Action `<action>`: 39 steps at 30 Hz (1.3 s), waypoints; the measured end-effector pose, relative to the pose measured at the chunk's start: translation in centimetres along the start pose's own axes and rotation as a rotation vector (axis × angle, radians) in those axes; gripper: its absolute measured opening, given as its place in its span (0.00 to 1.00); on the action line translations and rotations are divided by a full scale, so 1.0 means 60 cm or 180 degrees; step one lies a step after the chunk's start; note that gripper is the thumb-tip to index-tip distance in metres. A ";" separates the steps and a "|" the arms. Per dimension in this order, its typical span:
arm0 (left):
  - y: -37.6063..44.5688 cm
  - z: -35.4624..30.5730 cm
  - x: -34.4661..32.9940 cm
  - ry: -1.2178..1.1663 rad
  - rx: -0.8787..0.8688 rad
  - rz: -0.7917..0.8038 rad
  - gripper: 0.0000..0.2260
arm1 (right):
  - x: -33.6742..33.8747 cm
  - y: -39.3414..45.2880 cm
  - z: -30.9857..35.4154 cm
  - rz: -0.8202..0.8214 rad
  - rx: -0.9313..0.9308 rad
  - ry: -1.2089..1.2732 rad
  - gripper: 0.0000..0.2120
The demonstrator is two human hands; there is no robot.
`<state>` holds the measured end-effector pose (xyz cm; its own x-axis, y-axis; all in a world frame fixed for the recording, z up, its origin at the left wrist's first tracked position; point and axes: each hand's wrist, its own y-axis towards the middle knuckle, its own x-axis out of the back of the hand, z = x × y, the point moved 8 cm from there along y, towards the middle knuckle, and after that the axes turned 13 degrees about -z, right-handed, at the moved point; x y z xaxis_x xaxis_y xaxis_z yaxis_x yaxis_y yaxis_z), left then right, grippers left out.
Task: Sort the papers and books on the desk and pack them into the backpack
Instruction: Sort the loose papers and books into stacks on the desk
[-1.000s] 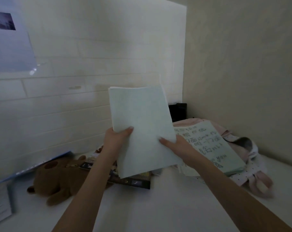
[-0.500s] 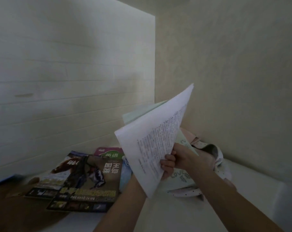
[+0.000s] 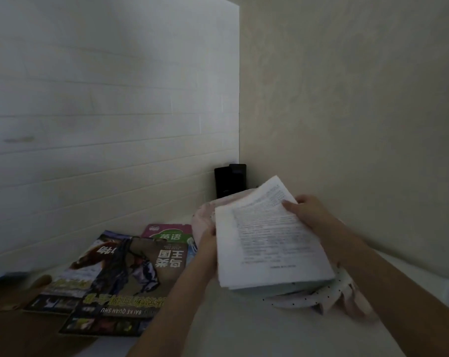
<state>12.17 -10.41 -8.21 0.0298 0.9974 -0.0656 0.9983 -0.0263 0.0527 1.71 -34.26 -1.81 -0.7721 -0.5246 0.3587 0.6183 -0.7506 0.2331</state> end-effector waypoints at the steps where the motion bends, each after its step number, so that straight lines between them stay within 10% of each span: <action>1: -0.012 0.001 0.002 0.0029 0.0054 0.0038 0.10 | 0.002 0.007 -0.005 -0.0124 0.0149 -0.0323 0.10; 4: -0.024 0.029 0.016 0.0191 -0.0027 -0.0176 0.11 | -0.022 0.015 -0.039 -0.0343 0.0348 -0.1425 0.14; 6: -0.029 0.040 0.011 0.0403 -0.0177 -0.0152 0.07 | -0.041 0.021 -0.077 -0.0441 0.0296 -0.1860 0.34; 9: -0.035 0.060 -0.009 0.0613 -0.0474 0.0011 0.16 | -0.061 0.033 -0.133 -0.0014 -0.0556 -0.0714 0.50; 14: -0.037 0.071 -0.002 0.0442 -0.0361 -0.0058 0.30 | -0.088 -0.011 -0.126 0.1616 -0.1363 0.0713 0.21; 18: -0.044 0.053 0.019 -0.0331 0.0325 -0.0034 0.37 | -0.096 -0.026 -0.086 0.1478 -0.0802 0.0610 0.25; 21: -0.057 0.028 0.038 -0.0768 0.0923 0.0434 0.23 | -0.096 -0.062 0.004 0.1552 -0.0232 0.1162 0.25; 29: -0.111 -0.086 0.160 -0.0076 -0.0476 0.1039 0.15 | -0.075 -0.203 0.122 0.1784 0.0340 0.1977 0.13; 35: -0.175 -0.025 0.208 0.0271 -0.0583 0.0733 0.16 | -0.105 -0.288 0.030 0.1751 0.0234 0.1830 0.36; 39: -0.201 -0.053 0.217 0.0321 -0.0611 0.0756 0.16 | -0.085 -0.310 0.036 0.1742 0.0182 0.1945 0.24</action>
<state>0.37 3.10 -6.53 0.2461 0.9667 0.0695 0.9359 -0.2557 0.2423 -5.53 -16.76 -6.01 -0.2928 -0.9490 -0.1165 0.9243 -0.3122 0.2195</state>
